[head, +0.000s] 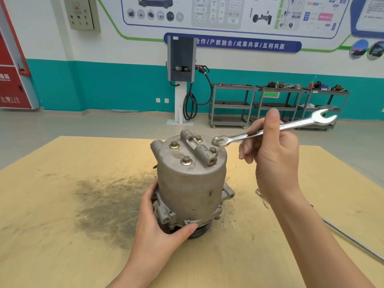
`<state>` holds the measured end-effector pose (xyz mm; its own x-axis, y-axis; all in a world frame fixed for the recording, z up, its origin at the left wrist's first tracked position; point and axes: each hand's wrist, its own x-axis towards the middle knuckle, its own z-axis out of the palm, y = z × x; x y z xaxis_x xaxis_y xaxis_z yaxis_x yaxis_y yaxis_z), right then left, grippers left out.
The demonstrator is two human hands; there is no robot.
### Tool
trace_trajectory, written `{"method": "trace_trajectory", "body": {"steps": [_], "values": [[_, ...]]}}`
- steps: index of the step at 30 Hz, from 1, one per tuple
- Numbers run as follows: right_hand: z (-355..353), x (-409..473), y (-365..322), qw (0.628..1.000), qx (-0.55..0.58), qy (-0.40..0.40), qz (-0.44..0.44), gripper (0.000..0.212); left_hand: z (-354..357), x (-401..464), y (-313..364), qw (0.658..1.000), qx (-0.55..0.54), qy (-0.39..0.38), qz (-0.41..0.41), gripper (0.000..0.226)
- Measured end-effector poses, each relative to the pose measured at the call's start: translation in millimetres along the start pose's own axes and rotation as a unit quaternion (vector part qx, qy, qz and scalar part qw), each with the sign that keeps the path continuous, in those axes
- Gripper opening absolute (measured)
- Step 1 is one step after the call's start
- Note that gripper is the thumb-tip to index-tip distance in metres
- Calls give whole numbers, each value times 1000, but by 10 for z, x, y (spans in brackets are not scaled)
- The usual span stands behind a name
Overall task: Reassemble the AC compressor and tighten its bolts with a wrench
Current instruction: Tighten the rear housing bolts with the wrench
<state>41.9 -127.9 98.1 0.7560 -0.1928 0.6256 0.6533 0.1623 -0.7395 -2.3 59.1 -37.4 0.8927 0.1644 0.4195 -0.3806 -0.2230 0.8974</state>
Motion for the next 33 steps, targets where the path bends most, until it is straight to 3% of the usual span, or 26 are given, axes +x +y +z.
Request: {"method": "trace_trajectory", "body": {"steps": [5, 13, 15, 17, 20, 23, 25, 29, 33], "values": [[-25, 44, 61, 990, 55, -36, 125, 44, -3, -3, 13, 1000, 1, -1, 1, 101], [3, 23, 113, 988, 64, -42, 132, 43, -3, -6, 7, 1000, 4, 1, 2, 102], [14, -12, 116, 997, 12, -32, 67, 45, -5, -9, 4, 1000, 2, 0, 4, 102], [32, -57, 108, 996, -73, -24, -54, 45, -6, -10, -1, 1000, 1, -1, 4, 102], [70, -125, 73, 949, -193, -55, -242, 32, -2, -8, -10, 1000, -6, -3, 3, 102], [95, -150, 43, 918, -241, -68, -306, 35, 1, -5, -15, 1000, -8, -4, 4, 103], [74, -125, 30, 934, -217, -45, -280, 32, 2, -2, -14, 1000, -11, -5, 4, 103], [6, -55, 23, 984, -106, 1, -140, 40, 1, -5, -12, 1000, -13, -5, 4, 102], [-2, -6, 44, 1000, -9, 2, -2, 46, 2, -2, -14, 1000, -13, -7, 5, 102]]}}
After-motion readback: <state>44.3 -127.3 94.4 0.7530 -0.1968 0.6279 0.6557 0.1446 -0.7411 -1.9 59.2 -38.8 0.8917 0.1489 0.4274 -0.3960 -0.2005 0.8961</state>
